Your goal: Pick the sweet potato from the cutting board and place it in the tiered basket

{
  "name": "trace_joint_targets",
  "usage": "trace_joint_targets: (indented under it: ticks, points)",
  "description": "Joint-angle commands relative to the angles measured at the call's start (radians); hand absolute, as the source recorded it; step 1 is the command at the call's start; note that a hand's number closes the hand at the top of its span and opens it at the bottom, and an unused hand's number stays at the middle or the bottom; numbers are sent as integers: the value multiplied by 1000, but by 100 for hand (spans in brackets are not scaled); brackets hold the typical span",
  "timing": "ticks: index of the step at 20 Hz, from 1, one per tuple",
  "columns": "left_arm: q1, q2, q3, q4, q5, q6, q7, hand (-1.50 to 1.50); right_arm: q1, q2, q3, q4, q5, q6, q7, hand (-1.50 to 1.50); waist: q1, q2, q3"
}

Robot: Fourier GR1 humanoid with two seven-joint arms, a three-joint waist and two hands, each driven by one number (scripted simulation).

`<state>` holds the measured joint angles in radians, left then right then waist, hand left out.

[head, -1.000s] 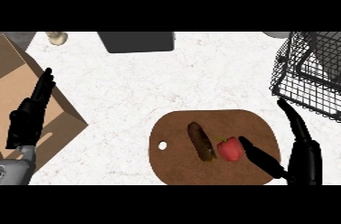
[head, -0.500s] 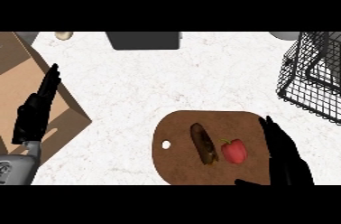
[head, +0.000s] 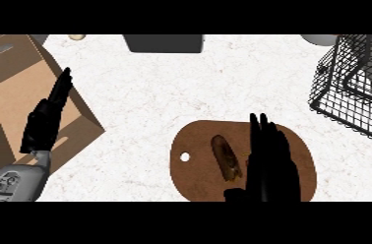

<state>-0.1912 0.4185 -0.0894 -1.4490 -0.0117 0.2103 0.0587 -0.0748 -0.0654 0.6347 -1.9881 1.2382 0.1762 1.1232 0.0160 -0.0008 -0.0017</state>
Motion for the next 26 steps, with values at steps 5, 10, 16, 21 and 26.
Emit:
trace_joint_targets:
  ticks: [5, 10, 16, 21, 26]
  points:
    - [19, -25, -7, 9, -9, 3, 17, 0, -152, 64, -32, 162, -76, 130, 296, -150, 7, 4, 0]
    - [-15, -40, 1, 38, -18, 10, 25, 0, -180, 64, 4, 190, -109, 167, 351, -150, -9, 3, -1]
    - [38, -18, 27, 52, -9, -23, -42, 0, -145, 64, 47, 208, -85, 139, 363, -150, -12, 0, -1]
    - [12, -37, 9, 33, -36, -6, -4, 0, -126, 64, 110, 290, -17, 124, 360, -150, -14, 0, 0]
    - [-18, -56, 7, 42, -37, -7, 30, 0, -202, 64, 86, 293, -21, 169, 364, -150, -14, 2, 0]
